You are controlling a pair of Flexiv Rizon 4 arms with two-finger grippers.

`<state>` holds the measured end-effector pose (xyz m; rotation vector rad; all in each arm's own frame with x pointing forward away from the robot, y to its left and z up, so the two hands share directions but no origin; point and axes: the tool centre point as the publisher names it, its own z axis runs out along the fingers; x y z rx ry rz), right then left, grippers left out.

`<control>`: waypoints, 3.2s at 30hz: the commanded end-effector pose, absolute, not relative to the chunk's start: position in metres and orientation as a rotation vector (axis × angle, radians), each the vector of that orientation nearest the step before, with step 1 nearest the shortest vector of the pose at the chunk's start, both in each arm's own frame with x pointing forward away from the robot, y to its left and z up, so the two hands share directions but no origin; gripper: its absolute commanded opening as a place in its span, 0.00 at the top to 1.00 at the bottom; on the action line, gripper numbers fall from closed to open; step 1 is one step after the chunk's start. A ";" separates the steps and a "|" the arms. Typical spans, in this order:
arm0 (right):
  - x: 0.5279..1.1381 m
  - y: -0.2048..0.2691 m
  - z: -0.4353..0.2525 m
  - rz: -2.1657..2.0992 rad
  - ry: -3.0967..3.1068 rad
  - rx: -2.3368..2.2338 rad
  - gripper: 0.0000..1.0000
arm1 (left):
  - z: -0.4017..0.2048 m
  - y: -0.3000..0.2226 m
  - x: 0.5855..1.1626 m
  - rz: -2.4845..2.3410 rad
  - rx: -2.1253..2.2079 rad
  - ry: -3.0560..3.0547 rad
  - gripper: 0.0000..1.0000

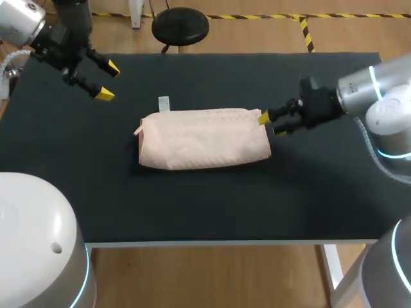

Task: Fold the towel

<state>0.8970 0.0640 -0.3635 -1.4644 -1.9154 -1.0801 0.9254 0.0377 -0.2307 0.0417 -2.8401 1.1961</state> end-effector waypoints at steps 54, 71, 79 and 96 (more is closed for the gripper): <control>0.917 0.123 -0.409 -0.845 -1.887 -1.521 1.00 | -0.232 0.038 0.925 1.198 0.041 -2.841 0.00; 0.922 0.192 -0.362 -0.756 -1.986 -1.688 1.00 | -0.232 0.038 0.925 1.198 0.041 -2.841 0.00; 0.931 0.280 -0.357 -0.778 -1.990 -1.643 1.00 | -0.232 0.038 0.925 1.198 0.041 -2.841 0.00; 0.896 0.364 -0.368 -0.754 -2.049 -1.588 0.00 | -0.232 0.038 0.925 1.198 0.041 -2.841 0.00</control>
